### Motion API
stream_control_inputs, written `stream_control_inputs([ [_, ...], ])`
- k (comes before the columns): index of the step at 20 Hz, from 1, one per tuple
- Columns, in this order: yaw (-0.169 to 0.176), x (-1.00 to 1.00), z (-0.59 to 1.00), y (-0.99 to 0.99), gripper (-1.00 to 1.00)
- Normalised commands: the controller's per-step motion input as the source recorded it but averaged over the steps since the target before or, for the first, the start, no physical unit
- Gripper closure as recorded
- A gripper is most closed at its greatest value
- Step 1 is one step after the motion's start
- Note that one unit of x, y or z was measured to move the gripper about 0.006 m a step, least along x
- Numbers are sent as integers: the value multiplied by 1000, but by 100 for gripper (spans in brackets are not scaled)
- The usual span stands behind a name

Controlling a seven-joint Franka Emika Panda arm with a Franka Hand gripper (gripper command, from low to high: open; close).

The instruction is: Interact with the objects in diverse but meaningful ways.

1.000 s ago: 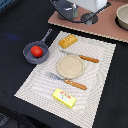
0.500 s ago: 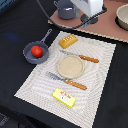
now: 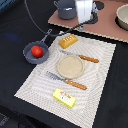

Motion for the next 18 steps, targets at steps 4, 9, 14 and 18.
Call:
stream_control_inputs([
  [4, 0, 0, 0, 0, -100],
  [9, 0, 0, 0, 0, -100],
  [14, 0, 0, 0, 0, -100],
  [18, 0, 0, 0, 0, -100],
])
